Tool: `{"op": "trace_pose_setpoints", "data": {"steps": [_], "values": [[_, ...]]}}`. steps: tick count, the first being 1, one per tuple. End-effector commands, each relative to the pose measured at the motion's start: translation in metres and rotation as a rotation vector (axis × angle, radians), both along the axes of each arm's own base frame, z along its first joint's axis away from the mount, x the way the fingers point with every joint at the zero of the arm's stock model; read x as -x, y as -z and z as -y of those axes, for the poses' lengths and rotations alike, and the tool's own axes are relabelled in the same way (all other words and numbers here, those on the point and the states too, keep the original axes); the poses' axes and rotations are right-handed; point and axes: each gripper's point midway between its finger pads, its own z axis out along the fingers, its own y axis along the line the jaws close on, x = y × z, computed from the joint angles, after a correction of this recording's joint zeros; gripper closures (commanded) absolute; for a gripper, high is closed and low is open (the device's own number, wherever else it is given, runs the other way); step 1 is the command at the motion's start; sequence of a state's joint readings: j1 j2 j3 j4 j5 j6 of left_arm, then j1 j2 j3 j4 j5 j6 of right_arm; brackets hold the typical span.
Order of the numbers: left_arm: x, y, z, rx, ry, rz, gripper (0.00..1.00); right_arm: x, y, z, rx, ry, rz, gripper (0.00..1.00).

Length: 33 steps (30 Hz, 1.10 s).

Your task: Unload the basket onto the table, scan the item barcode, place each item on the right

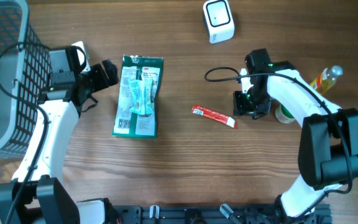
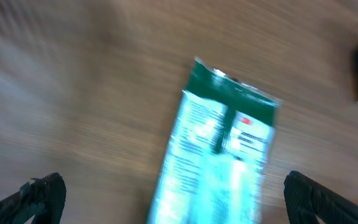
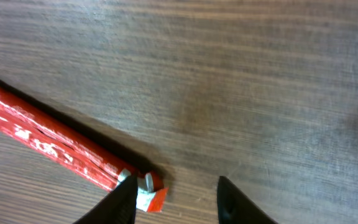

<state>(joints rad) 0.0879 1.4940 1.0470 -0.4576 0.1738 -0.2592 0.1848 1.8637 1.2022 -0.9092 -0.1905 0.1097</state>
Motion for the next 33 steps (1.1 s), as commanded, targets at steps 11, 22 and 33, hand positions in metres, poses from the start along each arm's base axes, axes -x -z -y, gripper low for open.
{"op": "trace_pose_setpoints", "data": {"steps": [11, 22, 33], "values": [[0.065, 0.084, 0.239, 0.37, 0.166, -0.406, 0.96, -0.002, -0.014, -0.024, -0.223, -0.119, 0.049, 0.41], [0.061, 0.135, 0.266, 0.378, 0.175, -0.438, 0.96, 0.045, 0.007, -0.042, -0.364, -0.029, -0.106, 0.45], [0.057, 0.137, 0.283, 0.395, 0.208, -0.399, 0.96, 0.013, -0.01, -0.027, -0.276, -0.036, 0.027, 0.56]]}}
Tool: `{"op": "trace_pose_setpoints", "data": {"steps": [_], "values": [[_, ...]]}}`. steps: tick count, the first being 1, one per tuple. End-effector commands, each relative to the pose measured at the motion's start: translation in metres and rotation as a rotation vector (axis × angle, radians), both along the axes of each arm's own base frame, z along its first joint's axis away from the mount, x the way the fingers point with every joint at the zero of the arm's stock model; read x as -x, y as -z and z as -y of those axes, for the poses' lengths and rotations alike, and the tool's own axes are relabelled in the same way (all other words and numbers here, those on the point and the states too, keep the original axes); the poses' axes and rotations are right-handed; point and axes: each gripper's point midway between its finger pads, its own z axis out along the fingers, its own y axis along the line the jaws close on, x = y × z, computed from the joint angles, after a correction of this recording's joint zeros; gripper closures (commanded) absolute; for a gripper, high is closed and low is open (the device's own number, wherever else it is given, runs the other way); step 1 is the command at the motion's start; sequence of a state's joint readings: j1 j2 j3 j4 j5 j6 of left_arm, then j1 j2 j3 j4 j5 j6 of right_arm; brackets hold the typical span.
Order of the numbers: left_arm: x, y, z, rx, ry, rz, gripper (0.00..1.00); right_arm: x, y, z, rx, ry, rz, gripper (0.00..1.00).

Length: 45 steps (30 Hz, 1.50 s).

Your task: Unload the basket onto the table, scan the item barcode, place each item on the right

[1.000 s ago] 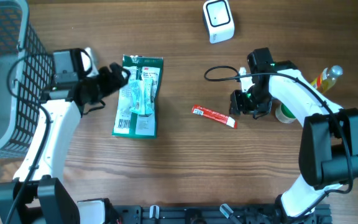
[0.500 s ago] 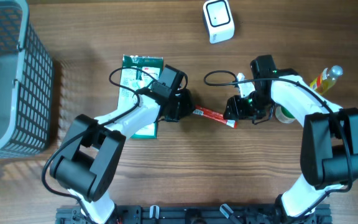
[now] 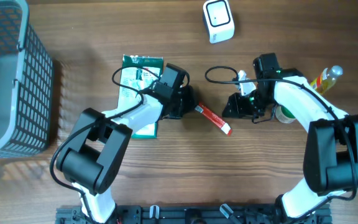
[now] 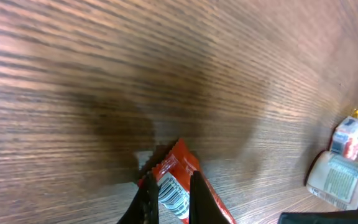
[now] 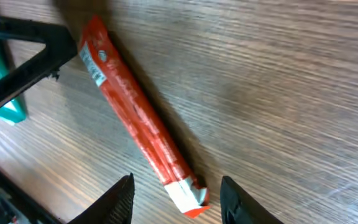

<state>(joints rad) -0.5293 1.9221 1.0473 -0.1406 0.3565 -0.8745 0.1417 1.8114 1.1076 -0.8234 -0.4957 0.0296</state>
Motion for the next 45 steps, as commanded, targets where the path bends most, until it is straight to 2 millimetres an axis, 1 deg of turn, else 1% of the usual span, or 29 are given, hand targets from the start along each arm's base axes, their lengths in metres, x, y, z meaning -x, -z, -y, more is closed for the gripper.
{"op": "trace_pose_setpoints", "data": {"steps": [1, 5, 7, 10, 15, 16, 17, 18, 20, 22, 23, 25, 29, 30, 31, 33, 39, 40, 41, 42, 43, 44, 45], "values": [[0.009, 0.022, 0.005, -0.028, 0.003, -0.047, 0.95, 0.006, 0.004, 0.008, 0.036, 0.003, -0.005, 0.56], [0.012, 0.025, 0.005, -0.033, 0.006, -0.057, 0.96, 0.02, 0.016, 0.009, 0.037, 0.003, -0.038, 0.57], [0.013, 0.026, 0.005, -0.037, 0.007, -0.06, 0.96, 0.031, 0.025, 0.009, 0.034, 0.002, -0.061, 0.58], [0.012, 0.027, 0.004, -0.046, 0.002, -0.056, 0.96, 0.038, 0.032, 0.004, 0.007, -0.008, -0.064, 0.61], [0.012, 0.027, 0.003, -0.049, 0.001, -0.056, 0.96, 0.046, 0.032, -0.012, 0.008, -0.093, -0.049, 0.63], [0.012, 0.027, 0.003, -0.049, 0.001, -0.056, 0.96, 0.049, 0.035, -0.013, 0.04, -0.113, -0.045, 0.63], [0.012, 0.027, 0.003, -0.049, 0.001, -0.056, 0.96, 0.048, 0.039, -0.007, 0.098, -0.125, -0.034, 0.63], [0.012, 0.027, 0.003, -0.049, 0.001, -0.056, 0.96, 0.046, 0.046, 0.005, 0.212, -0.144, -0.01, 0.64], [0.012, 0.027, 0.003, -0.049, 0.001, -0.056, 0.96, 0.049, 0.05, 0.001, 0.226, -0.171, 0.008, 0.68], [0.01, 0.028, 0.002, -0.057, -0.005, -0.051, 0.95, 0.058, 0.057, -0.003, 0.235, -0.204, 0.008, 0.68], [0.01, 0.028, 0.002, -0.057, -0.005, -0.051, 0.95, 0.06, 0.061, -0.001, 0.256, -0.214, 0.014, 0.68], [0.01, 0.028, 0.002, -0.057, -0.005, -0.051, 0.95, 0.056, 0.065, 0.011, 0.333, -0.212, 0.035, 0.69], [0.011, 0.028, 0.002, -0.058, -0.005, -0.052, 0.96, 0.053, 0.06, 0.01, 0.331, -0.229, 0.042, 0.71], [0.011, 0.028, 0.001, -0.059, -0.005, -0.054, 0.96, 0.054, 0.059, 0.011, 0.335, -0.239, 0.033, 0.74], [0.012, 0.029, 0.001, -0.062, -0.005, -0.058, 0.96, 0.058, 0.058, 0.013, 0.34, -0.242, 0.016, 0.75], [0.013, 0.03, 0.0, -0.065, -0.005, -0.064, 0.95, 0.06, 0.059, 0.02, 0.382, -0.245, 0.006, 0.8], [0.013, 0.03, 0.0, -0.068, -0.007, -0.062, 0.96, 0.061, 0.059, 0.017, 0.364, -0.24, 0.001, 0.8], [0.013, 0.03, 0.0, -0.068, -0.007, -0.062, 0.96, 0.062, 0.058, 0.014, 0.347, -0.24, -0.001, 0.9], [0.013, 0.03, 0.0, -0.067, -0.006, -0.061, 0.96, 0.06, 0.058, 0.014, 0.347, -0.241, 0.006, 0.96], [0.009, 0.028, -0.003, -0.064, -0.015, -0.057, 0.95, 0.055, 0.056, 0.012, 0.343, -0.254, 0.026, 0.96], [0.001, 0.021, -0.008, -0.062, -0.011, -0.026, 0.92, 0.046, 0.047, 0.01, 0.345, -0.26, 0.046, 0.96], [-0.009, 0.01, -0.016, -0.054, -0.021, 0.008, 0.85, 0.035, 0.035, 0.007, 0.341, -0.255, 0.072, 0.96], [-0.02, -0.005, -0.026, -0.037, -0.047, 0.041, 0.82, 0.021, 0.019, 0.002, 0.331, -0.247, 0.118, 0.96]]}}
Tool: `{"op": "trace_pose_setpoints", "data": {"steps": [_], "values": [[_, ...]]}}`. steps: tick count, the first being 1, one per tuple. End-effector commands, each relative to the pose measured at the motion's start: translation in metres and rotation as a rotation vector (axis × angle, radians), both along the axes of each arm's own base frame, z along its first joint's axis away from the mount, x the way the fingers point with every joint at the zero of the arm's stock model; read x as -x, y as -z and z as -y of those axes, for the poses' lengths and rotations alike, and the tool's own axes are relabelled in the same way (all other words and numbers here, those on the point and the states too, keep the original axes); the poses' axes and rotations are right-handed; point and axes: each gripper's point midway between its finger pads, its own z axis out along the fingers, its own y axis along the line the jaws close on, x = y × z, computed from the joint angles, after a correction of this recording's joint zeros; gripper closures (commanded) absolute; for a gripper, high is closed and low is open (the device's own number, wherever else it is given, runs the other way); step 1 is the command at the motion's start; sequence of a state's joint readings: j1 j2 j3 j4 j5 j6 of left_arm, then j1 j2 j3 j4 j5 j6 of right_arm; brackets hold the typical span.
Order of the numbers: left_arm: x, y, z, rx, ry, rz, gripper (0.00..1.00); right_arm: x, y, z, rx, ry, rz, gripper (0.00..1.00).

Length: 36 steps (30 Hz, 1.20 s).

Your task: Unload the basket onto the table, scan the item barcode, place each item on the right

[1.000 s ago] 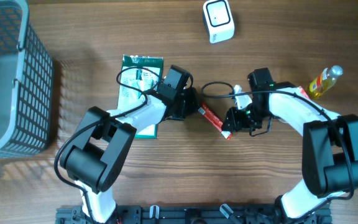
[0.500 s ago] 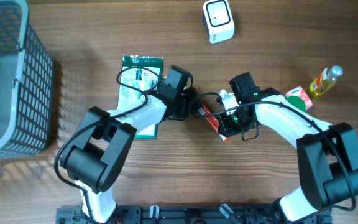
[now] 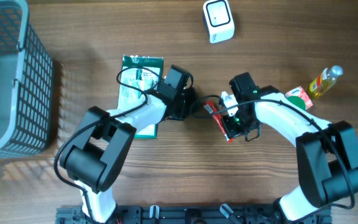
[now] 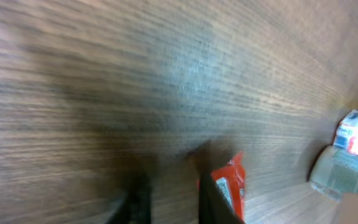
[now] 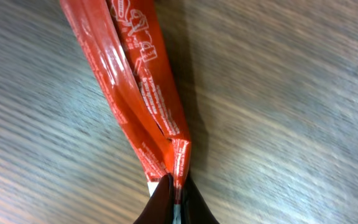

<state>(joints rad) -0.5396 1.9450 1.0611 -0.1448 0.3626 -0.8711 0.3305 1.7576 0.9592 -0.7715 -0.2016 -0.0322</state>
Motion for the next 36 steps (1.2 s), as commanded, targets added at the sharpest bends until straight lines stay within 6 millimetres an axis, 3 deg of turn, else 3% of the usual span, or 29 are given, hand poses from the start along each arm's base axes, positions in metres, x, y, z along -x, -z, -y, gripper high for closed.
{"op": "trace_pose_setpoints", "data": {"steps": [1, 3, 4, 6, 7, 8, 9, 10, 13, 16, 19, 23, 25, 31, 36], "values": [[-0.034, -0.032, -0.042, -0.013, -0.067, 0.112, 0.81, -0.038, -0.031, -0.004, 0.013, -0.016, 0.122, 0.96], [-0.058, -0.097, -0.084, -0.009, -0.112, 0.253, 0.71, -0.05, -0.055, -0.01, -0.023, -0.015, 0.195, 0.96], [-0.07, -0.134, -0.122, -0.049, -0.176, 0.334, 0.66, -0.055, -0.066, -0.012, -0.039, -0.014, 0.239, 0.96], [-0.081, -0.182, -0.187, -0.097, -0.283, 0.463, 0.59, -0.057, -0.074, -0.021, -0.096, -0.038, 0.263, 0.96], [-0.083, -0.2, -0.229, -0.148, -0.332, 0.53, 0.45, -0.054, -0.08, -0.039, -0.201, -0.129, 0.269, 0.96], [-0.085, -0.201, -0.249, -0.179, -0.352, 0.546, 0.32, -0.056, -0.084, -0.045, -0.233, -0.143, 0.279, 0.96], [-0.085, -0.197, -0.274, -0.211, -0.394, 0.535, 0.09, -0.061, -0.088, -0.046, -0.236, -0.144, 0.296, 0.96], [-0.084, -0.196, -0.283, -0.218, -0.414, 0.524, 0.0, -0.065, -0.094, -0.048, -0.24, -0.145, 0.31, 0.96], [-0.081, -0.193, -0.3, -0.229, -0.453, 0.507, 0.0, -0.08, -0.121, -0.053, -0.25, -0.177, 0.372, 0.96], [-0.081, -0.193, -0.301, -0.23, -0.454, 0.504, 0.0, -0.1, -0.151, -0.055, -0.234, -0.217, 0.463, 0.96], [-0.081, -0.193, -0.301, -0.23, -0.454, 0.503, 0.0, -0.127, -0.174, -0.037, -0.089, -0.241, 0.586, 0.96], [-0.081, -0.193, -0.301, -0.23, -0.454, 0.503, 0.0, -0.172, -0.242, -0.012, 0.132, -0.294, 0.833, 0.96], [-0.081, -0.193, -0.301, -0.23, -0.454, 0.503, 0.0, -0.188, -0.255, -0.004, 0.215, -0.313, 0.916, 0.96], [-0.081, -0.193, -0.301, -0.23, -0.454, 0.503, 0.0, -0.235, -0.245, 0.009, 0.469, -0.472, 1.002, 0.96], [-0.081, -0.193, -0.301, -0.23, -0.454, 0.503, 0.0, -0.28, -0.192, 0.012, 0.61, -0.519, 0.988, 0.96]]}}
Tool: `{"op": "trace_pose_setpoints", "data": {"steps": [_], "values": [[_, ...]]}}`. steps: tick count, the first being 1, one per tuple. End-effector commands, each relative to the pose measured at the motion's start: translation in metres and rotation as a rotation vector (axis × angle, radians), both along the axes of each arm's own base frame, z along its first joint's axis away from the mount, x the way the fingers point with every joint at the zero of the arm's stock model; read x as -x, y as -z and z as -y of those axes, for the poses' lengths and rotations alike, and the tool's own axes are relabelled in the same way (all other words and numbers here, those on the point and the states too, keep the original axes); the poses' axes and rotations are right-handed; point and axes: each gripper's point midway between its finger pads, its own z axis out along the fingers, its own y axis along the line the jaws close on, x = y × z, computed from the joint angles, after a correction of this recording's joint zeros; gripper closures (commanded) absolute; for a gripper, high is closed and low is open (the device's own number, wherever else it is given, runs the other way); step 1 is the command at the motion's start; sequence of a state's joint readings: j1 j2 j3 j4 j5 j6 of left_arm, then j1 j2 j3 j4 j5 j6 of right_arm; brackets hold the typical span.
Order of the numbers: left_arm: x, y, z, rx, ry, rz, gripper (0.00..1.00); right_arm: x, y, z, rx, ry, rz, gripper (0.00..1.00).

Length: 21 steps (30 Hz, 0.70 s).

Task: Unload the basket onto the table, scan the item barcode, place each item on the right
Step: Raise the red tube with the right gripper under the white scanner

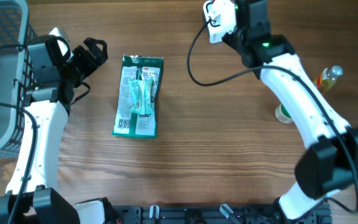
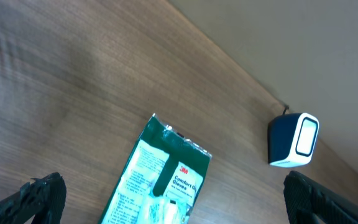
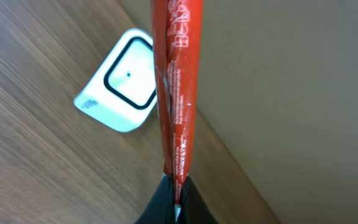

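Observation:
A long red stick packet (image 3: pixel 174 81) stands up out of my right gripper (image 3: pixel 176 185), which is shut on its lower end. Just behind and left of the packet is the white barcode scanner (image 3: pixel 123 91), its dark-ringed face turned towards it. From overhead the right gripper (image 1: pixel 240 25) hangs beside the scanner (image 1: pixel 219 14) at the table's far edge, and the packet is hidden there. My left gripper (image 1: pixel 91 56) is far off at the left, open and holding nothing.
A green glove packet (image 1: pixel 138 95) lies flat left of centre, also under the left gripper (image 2: pixel 179 214) in its wrist view. A grey mesh basket (image 1: pixel 2 74) stands at the left edge. A yellow bottle (image 1: pixel 327 78) and a small round tub (image 1: pixel 283 114) are at the right.
My right gripper, shut on the red packet at the table's centre, now holds it lifted in front of the scanner at the far edge. The left gripper has gone back to the left and opened.
First the red packet lay at centre, my right gripper open at its right end, the left open by the green packet. Then the left gripper was closed at the packet's left end. Later the right gripper pinched the other end. Now it holds it at the scanner.

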<state>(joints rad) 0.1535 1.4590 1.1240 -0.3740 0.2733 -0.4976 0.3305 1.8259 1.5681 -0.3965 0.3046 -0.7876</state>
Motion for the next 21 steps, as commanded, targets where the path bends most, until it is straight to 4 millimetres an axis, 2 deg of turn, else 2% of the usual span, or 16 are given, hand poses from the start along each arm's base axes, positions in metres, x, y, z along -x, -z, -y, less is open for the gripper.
{"op": "trace_pose_setpoints", "data": {"steps": [1, 5, 8, 15, 21], "values": [[-0.001, -0.003, -0.004, -0.023, 0.003, 0.012, 0.0, -0.026, 0.037, 0.011, 0.131, 0.048, 0.004, 0.96], [-0.001, -0.003, -0.004, -0.023, 0.003, 0.012, 0.0, -0.049, 0.074, 0.01, 0.172, 0.064, 0.021, 0.96], [-0.001, -0.003, -0.004, -0.023, 0.003, 0.012, 0.0, -0.062, 0.08, 0.02, 0.227, 0.125, 0.075, 0.96], [-0.001, -0.003, -0.004, -0.023, 0.003, 0.012, 0.0, -0.066, 0.1, 0.023, 0.293, 0.115, 0.052, 0.96], [-0.001, -0.003, -0.004, -0.023, 0.003, 0.012, 0.0, -0.063, 0.114, 0.042, 0.348, 0.148, 0.018, 0.96]]}}
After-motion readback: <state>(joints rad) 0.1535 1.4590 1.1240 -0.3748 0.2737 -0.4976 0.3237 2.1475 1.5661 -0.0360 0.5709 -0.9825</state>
